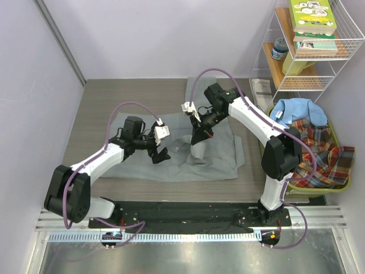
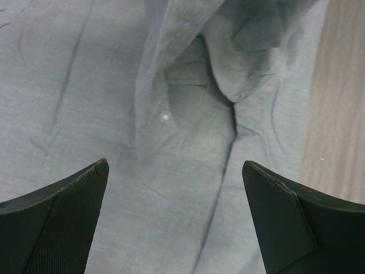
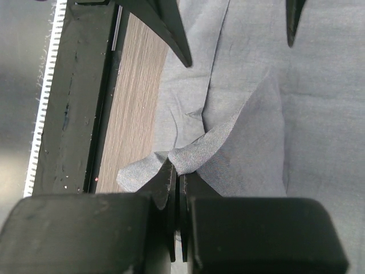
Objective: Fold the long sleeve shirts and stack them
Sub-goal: Fold the shirt
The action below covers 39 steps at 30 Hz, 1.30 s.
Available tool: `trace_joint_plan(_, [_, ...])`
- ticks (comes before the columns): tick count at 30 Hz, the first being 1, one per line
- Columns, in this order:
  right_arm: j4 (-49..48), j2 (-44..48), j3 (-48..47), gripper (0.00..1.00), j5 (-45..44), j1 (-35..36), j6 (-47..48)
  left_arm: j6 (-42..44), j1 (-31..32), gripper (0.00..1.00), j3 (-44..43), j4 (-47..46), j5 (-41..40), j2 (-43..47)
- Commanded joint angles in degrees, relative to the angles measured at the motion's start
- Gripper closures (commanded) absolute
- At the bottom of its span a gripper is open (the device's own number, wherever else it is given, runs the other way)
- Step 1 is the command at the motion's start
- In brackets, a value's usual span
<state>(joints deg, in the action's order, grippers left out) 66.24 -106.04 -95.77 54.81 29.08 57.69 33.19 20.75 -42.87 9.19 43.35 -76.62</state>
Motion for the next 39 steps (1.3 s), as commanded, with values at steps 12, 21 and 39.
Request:
trace_joint_plan(12, [-4.18, 8.04, 2.78, 0.99, 0.39, 0.36, 0.93, -8.05, 5.53, 0.32, -5.55, -14.82, -5.67, -10.21])
trace_joint_plan(21, [-14.10, 11.20, 8.30, 0.92, -4.62, -0.60, -8.55, -5.33, 4.13, 1.00, -14.95, 6.25, -9.60, -6.45])
trace_joint_plan(39, [-49.33, 19.55, 17.97, 0.00, -6.37, -3.16, -38.77, 2.77, 7.64, 1.00, -55.38, 61.99, -19.98, -18.28])
